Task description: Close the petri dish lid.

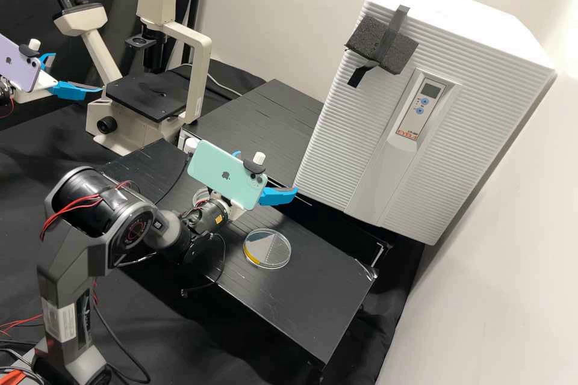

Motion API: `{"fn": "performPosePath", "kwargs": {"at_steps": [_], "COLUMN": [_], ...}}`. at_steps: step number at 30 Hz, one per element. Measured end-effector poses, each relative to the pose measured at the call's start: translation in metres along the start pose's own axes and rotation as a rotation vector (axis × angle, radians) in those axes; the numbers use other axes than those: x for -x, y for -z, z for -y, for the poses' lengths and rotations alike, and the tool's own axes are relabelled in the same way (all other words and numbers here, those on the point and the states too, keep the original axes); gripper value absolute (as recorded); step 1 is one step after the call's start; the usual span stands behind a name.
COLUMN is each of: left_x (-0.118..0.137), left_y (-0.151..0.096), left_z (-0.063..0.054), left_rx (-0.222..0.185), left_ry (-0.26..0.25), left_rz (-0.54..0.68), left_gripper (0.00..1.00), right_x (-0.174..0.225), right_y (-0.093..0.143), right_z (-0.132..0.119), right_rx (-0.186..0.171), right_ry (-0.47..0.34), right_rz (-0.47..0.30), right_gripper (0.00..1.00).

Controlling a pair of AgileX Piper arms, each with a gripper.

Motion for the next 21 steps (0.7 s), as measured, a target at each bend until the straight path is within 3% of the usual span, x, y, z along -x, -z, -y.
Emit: {"fn": "performPosePath", "kwargs": {"at_steps": [14,21], "left_x": [0.000,0.000], "left_y": [0.000,0.000], "left_z": [0.000,0.000], "left_rx": [0.000,0.000], "left_ry": [0.000,0.000], "left_rz": [0.000,0.000], "left_gripper": [1.00,1.00], "right_x": [0.014,0.049], "right_y": [-0.007,-0.016], "right_z": [-0.005,-0.028], "right_rx": [0.001,-0.007], "right_ry": [-0.019,-0.148], "right_rz": [0.020,-0.001], "right_gripper": [1.00,1.00]}}
